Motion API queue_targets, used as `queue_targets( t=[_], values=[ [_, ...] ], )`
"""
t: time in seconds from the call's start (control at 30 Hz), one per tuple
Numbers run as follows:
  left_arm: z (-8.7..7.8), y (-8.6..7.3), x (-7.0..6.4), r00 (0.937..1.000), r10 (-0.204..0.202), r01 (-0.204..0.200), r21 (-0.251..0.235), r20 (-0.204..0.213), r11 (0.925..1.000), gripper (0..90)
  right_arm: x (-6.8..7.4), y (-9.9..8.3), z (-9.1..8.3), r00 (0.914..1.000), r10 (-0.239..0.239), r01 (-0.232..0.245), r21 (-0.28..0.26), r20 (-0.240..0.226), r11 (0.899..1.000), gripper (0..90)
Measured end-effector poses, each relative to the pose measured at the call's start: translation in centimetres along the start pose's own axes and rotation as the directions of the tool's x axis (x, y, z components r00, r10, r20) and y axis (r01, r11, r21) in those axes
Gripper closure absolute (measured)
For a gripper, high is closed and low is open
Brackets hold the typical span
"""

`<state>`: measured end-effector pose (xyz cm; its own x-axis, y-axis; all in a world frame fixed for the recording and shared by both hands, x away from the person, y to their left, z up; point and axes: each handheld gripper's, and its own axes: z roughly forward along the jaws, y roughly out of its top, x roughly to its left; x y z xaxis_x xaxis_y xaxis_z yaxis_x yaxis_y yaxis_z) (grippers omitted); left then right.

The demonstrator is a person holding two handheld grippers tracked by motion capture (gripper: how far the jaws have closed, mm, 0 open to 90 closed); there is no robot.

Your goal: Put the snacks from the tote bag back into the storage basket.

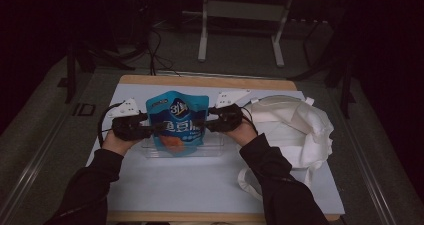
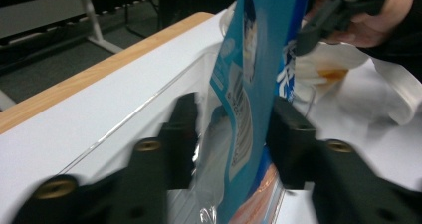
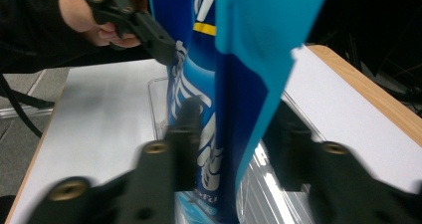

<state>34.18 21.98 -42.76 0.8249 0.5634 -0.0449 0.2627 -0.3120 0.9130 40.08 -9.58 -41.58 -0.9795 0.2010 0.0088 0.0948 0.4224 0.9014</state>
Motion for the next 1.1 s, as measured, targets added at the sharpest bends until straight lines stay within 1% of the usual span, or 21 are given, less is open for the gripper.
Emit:
queue_targets(
  t=[0.07, 0.13, 0.17, 0.23, 0.27, 0.3, 0.37, 0.43, 0.5, 0.53, 0.57, 0.63, 0.7, 0.77, 0.83, 0.87, 0.9, 0.93, 0.97, 1.07, 1.1],
  values=[
    [-0.1, 0.1, -0.1, 0.9999, 0.001, -0.001, 0.001, -0.011, 1.0, 46.2, -0.1, 0.1, -0.1, 1.0, 0.004, -0.004, -0.002, 0.003, 1.0, 47.9],
    [-0.2, 0.2, -0.2, 1.0, -0.003, 0.003, 0.007, -0.008, 1.0, 38.0, -0.1, 0.1, -0.2, 0.9999, 0.013, -0.013, 0.0, 0.006, 1.0, 40.3],
    [-0.2, 0.3, -0.2, 0.9999, -0.017, 0.017, 0.013, 0.0, 0.9998, 34.3, -0.2, 0.1, -0.2, 0.9998, 0.016, -0.016, 0.001, 0.009, 1.0, 37.1],
    [0.0, 0.4, -0.1, 0.9989, -0.045, 0.045, 0.038, 0.008, 0.9982, 19.6, -0.2, 0.2, -0.3, 0.9997, 0.022, -0.022, -0.015, 0.009, 1.0, 30.8],
    [0.0, 0.3, -0.1, 0.9988, -0.049, 0.049, 0.039, 0.006, 0.998, 16.2, -0.2, 0.2, -0.3, 0.9994, 0.032, -0.031, -0.024, 0.013, 0.999, 26.0],
    [0.0, 0.3, -0.2, 0.9992, -0.041, 0.041, 0.033, 0.0, 0.9986, 14.1, -0.2, 0.2, -0.3, 0.9994, 0.031, -0.031, -0.027, 0.014, 0.999, 22.6],
    [-0.1, 0.3, -0.2, 0.9986, -0.048, 0.048, 0.027, -0.022, 0.9985, 11.1, -0.1, 0.2, -0.3, 0.9992, 0.033, -0.032, -0.039, 0.023, 0.999, 17.9],
    [-0.1, 0.2, -0.2, 0.9987, -0.048, 0.049, 0.027, -0.013, 0.9984, 1.9, -0.1, 0.2, -0.5, 0.9993, 0.034, -0.033, -0.059, 0.018, 0.998, 13.9],
    [-0.3, 0.2, -0.3, 0.9983, -0.052, 0.052, 0.017, -0.026, 0.9985, 1.7, -0.2, 0.2, -0.6, 0.9985, 0.032, -0.029, -0.073, 0.044, 0.997, 14.0],
    [-0.3, 0.3, -0.4, 0.9981, -0.053, 0.053, 0.017, -0.031, 0.9984, 1.7, -0.2, 0.3, -0.7, 0.9988, 0.03, -0.027, -0.075, 0.039, 0.997, 13.9],
    [-0.4, 0.3, -0.4, 0.9977, -0.053, 0.053, 0.009, -0.042, 0.9985, 1.7, -0.2, 0.3, -0.8, 0.9987, 0.027, -0.023, -0.078, 0.044, 0.997, 13.8],
    [-0.6, 0.3, -0.4, 0.9972, -0.063, 0.063, -0.004, -0.039, 0.998, 1.7, -0.2, 0.3, -0.9, 0.9988, 0.032, -0.029, -0.071, 0.038, 0.997, 12.4],
    [-0.8, 0.3, -0.5, 0.9968, -0.06, 0.06, -0.001, -0.054, 0.9982, 1.7, -0.1, 0.3, -1.1, 0.999, 0.026, -0.023, -0.066, 0.037, 0.998, 12.6],
    [-0.9, 0.2, -0.6, 0.9968, -0.062, 0.063, 0.004, -0.05, 0.998, 1.7, 0.0, 0.3, -1.3, 0.9989, 0.026, -0.023, -0.071, 0.039, 0.997, 13.1],
    [-1.1, 0.0, -0.9, 0.9969, -0.048, 0.049, 0.013, -0.063, 0.9987, 1.7, 0.1, 0.3, -1.5, 0.9987, 0.027, -0.024, -0.069, 0.042, 0.997, 13.4],
    [-1.2, -0.1, -1.0, 0.997, -0.052, 0.053, 0.013, -0.057, 0.9985, 1.7, 0.1, 0.3, -1.7, 0.9988, 0.026, -0.023, -0.071, 0.042, 0.997, 13.5],
    [-1.4, -0.2, -1.1, 0.9964, -0.054, 0.055, 0.013, -0.065, 0.9984, 1.7, 0.2, 0.3, -1.9, 0.999, 0.028, -0.026, -0.07, 0.035, 0.997, 13.6],
    [-1.6, -0.3, -1.3, 0.9962, -0.051, 0.052, 0.013, -0.07, 0.9986, 1.7, 0.2, 0.2, -2.0, 0.9988, 0.029, -0.026, -0.069, 0.04, 0.997, 13.6],
    [-1.7, -0.5, -1.3, 0.9964, -0.054, 0.055, 0.011, -0.066, 0.9984, 1.7, 0.2, 0.2, -2.3, 0.9986, 0.028, -0.025, -0.069, 0.044, 0.997, 13.6],
    [-2.3, -0.9, -1.7, 0.9951, -0.059, 0.06, 0.015, -0.079, 0.9981, 1.7, 0.3, 0.1, -2.7, 0.9987, 0.031, -0.028, -0.072, 0.039, 0.997, 13.7],
    [-2.5, -1.0, -1.8, 0.9945, -0.06, 0.061, 0.013, -0.086, 0.9981, 1.7, 0.4, 0.0, -3.1, 0.9983, 0.032, -0.028, -0.078, 0.049, 0.997, 13.7]
  ],
)
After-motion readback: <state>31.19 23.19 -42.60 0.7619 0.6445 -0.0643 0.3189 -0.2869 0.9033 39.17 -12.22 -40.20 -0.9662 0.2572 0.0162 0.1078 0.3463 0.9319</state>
